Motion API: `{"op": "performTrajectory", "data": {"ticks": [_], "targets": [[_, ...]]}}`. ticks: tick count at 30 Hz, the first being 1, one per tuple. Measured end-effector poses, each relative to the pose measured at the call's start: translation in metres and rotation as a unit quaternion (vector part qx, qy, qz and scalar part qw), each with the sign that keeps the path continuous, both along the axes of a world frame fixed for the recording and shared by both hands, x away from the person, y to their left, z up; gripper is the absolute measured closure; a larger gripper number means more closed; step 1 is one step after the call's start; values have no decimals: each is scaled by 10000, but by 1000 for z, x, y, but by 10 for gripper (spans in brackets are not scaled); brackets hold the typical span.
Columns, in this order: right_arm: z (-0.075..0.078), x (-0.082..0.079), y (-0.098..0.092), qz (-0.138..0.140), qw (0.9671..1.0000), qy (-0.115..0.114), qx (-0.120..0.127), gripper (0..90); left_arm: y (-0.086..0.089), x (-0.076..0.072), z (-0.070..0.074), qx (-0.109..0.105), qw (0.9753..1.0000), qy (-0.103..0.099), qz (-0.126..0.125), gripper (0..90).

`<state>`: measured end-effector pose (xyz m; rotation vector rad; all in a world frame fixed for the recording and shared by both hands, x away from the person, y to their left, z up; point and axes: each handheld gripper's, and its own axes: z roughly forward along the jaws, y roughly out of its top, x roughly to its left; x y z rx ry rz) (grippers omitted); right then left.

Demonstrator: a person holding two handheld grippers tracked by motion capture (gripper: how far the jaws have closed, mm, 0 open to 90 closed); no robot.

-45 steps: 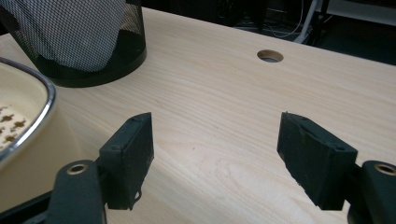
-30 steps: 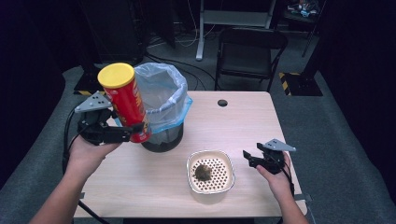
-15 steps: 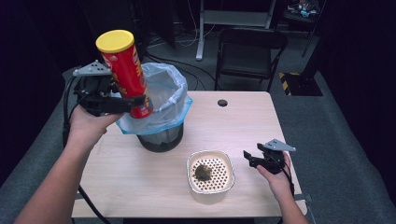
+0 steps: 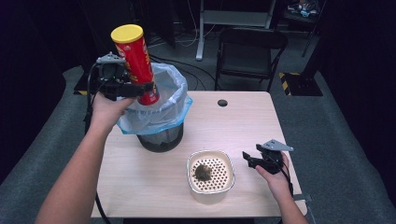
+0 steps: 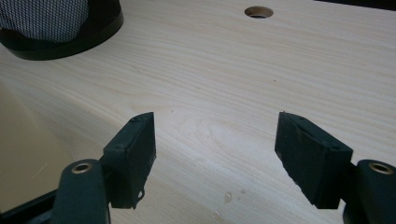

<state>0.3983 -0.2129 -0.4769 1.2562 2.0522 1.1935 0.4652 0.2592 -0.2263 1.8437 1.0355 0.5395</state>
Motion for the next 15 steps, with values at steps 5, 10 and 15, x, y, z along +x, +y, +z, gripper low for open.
{"op": "performTrajectory", "data": {"ticks": [5, 10, 15], "targets": [[0, 0, -2, 24, 10000, 2, 9, 286, -1, 15, -12, 53, 9998, 30, 208, 239], [-2, 1, -1, 31, 10000, 48, 29, 286, -1, 29, -23, -29, 9992, 246, 299, 239], [-3, 1, 1, 116, 9999, 36, -40, 286, 0, 39, -31, 52, 9981, 415, 463, 157]]}}
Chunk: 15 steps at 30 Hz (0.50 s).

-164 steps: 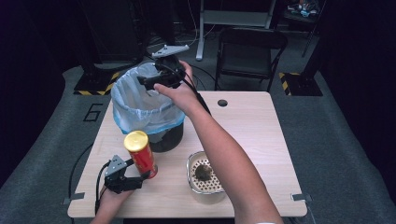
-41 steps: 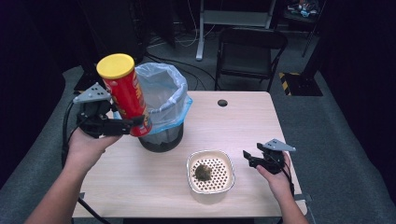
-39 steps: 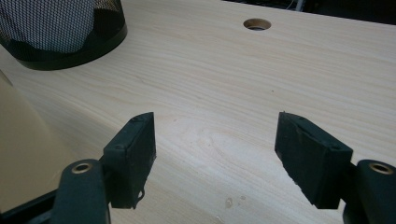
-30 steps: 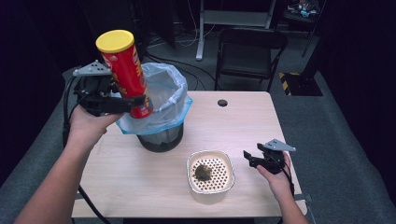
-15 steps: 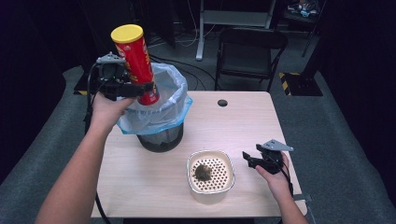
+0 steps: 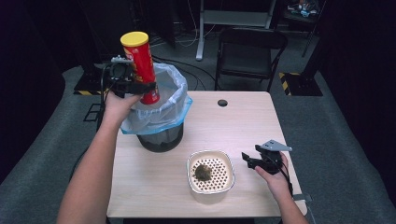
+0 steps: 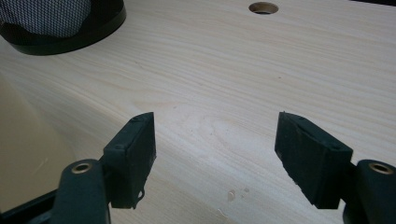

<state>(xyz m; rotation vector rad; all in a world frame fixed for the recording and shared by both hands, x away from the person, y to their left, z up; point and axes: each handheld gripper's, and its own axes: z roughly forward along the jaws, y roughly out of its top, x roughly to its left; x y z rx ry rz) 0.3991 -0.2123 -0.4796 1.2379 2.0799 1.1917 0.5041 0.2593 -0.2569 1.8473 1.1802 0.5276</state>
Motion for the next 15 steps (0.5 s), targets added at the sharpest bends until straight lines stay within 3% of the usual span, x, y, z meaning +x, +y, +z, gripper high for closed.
{"op": "performTrajectory", "data": {"ticks": [1, 6, 9, 15], "targets": [[0, 0, 0, 0, 10000, 0, 0, 286, 1, 1, -1, -64, 9999, 83, 78, 157], [0, 0, -1, -19, 10000, 21, 22, 286, 9, 2, -5, 62, 9993, 128, 335, 119], [1, -1, -1, -18, 10000, 14, 36, 286, 14, -3, -5, -41, 9995, 78, 311, 134], [0, -1, -1, -22, 10000, 8, 9, 286, 18, -19, -3, -37, 10000, 35, -22, 167]]}}
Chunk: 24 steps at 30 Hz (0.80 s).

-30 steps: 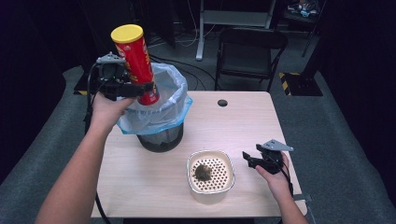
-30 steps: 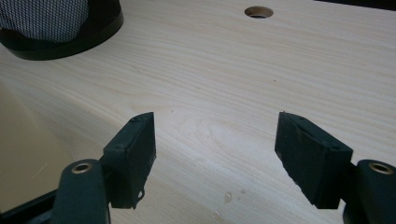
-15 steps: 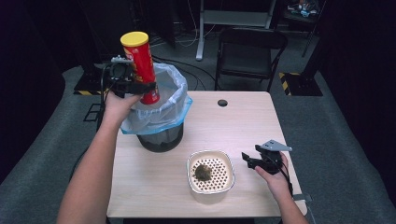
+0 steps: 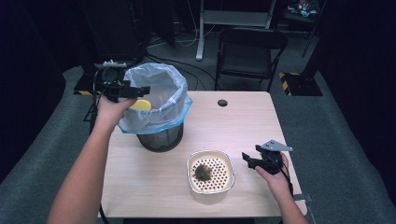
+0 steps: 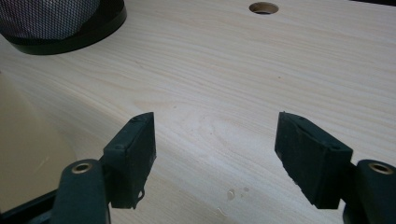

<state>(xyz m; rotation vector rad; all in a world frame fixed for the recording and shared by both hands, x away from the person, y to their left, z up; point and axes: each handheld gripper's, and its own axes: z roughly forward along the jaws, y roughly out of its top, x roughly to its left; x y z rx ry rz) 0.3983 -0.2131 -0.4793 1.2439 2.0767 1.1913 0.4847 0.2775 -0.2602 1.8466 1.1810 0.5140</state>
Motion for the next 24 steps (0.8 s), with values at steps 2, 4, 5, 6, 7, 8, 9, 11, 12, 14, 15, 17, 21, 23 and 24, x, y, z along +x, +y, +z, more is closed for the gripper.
{"op": "performTrajectory", "data": {"ticks": [2, 4, 5, 6, 7, 8, 9, 11, 12, 14, 15, 17, 21, 23, 24], "targets": [[0, 0, 0, -3, 10000, 27, 5, 286, 0, -10, 3, -10, 9999, -40, -135, 185], [-1, 0, 0, 8, 10000, 18, -2, 286, 0, -21, 5, -44, 9993, -165, -326, 204], [0, 0, 0, 5, 10000, 18, 5, 286, 1, -29, 6, -61, 9988, -218, -437, 215], [0, 0, 0, -15, 10000, 15, -13, 286, 1, -33, 6, -76, 9985, -240, -478, 217], [0, 0, 0, -26, 10000, 10, -8, 286, 2, -39, 6, -105, 9981, -253, -555, 220], [0, 0, 0, -14, 10000, 24, -12, 286, 3, -44, 5, -118, 9975, -256, -643, 225], [0, 0, 0, -21, 10000, 21, -10, 286, 4, -51, 4, -73, 9970, -253, -731, 226], [0, -1, 0, -30, 10000, 12, -23, 286, 6, -61, 1, -78, 9958, -275, -865, 236], [0, 0, 0, 4, 10000, 6, -27, 286, 7, -66, -1, -77, 9952, -280, -936, 246], [-1, 0, 1, -1, 10000, 31, -43, 286, 9, -78, -8, -2, 9944, -287, -1015, 247], [-1, 0, 1, 5, 10000, 38, -37, 286, 11, -82, -11, 0, 9943, -293, -1025, 247], [-1, 0, 1, 4, 10000, 41, -34, 286, 13, -89, -18, -2, 9943, -313, -1019, 247], [-1, 0, 1, 8, 10000, 44, -38, 286, 19, -104, -33, -70, 9941, -361, -1020, 244], [-2, 0, 2, 27, 10000, 27, -61, 286, 21, -109, -44, -55, 9942, -401, -995, 237], [-2, 0, 2, 33, 10000, 37, -68, 286, 23, -111, -50, -52, 9943, -416, -976, 237]]}}
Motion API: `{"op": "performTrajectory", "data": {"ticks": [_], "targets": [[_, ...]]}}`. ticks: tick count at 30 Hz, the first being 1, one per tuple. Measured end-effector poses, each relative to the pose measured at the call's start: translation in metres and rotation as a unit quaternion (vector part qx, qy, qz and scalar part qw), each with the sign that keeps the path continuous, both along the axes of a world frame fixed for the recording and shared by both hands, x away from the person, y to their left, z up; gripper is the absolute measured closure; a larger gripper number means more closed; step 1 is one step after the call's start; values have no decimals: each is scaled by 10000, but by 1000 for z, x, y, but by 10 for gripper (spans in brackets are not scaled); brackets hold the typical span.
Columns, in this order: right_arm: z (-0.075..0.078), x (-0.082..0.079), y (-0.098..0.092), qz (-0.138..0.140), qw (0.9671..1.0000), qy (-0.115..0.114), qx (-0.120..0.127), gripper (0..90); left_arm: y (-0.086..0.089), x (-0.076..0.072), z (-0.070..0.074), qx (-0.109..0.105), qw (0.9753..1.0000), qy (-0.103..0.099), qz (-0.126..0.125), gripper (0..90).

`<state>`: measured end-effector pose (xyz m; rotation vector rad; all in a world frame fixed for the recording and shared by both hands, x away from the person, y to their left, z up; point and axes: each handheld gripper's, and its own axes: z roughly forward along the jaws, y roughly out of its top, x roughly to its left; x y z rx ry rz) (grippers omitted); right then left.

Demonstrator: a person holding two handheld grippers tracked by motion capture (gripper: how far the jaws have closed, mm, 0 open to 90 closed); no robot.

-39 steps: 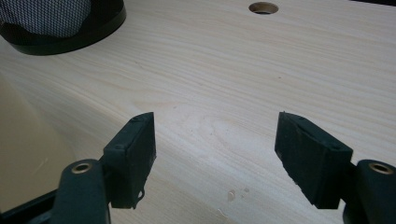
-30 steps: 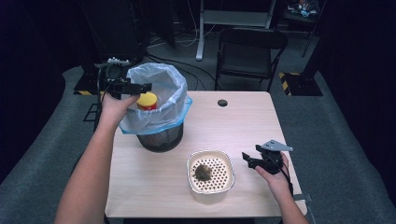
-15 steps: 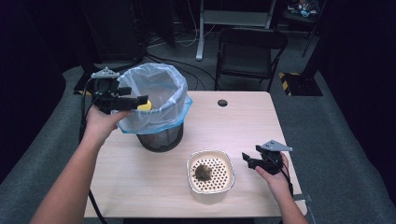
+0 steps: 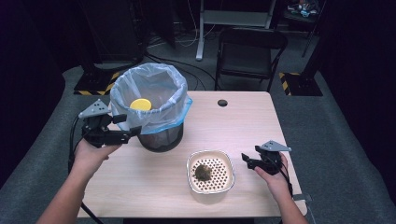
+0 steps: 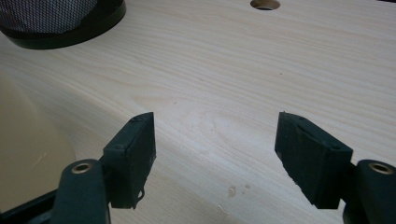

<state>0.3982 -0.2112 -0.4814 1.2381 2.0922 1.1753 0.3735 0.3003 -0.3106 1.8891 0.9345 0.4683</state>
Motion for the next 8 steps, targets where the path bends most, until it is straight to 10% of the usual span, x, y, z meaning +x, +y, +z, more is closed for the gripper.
{"op": "performTrajectory", "data": {"ticks": [8], "targets": [[-1, 0, 1, 32, 10000, 0, -71, 285, 21, -1, -64, -111, 9992, 227, 294, 213]]}}
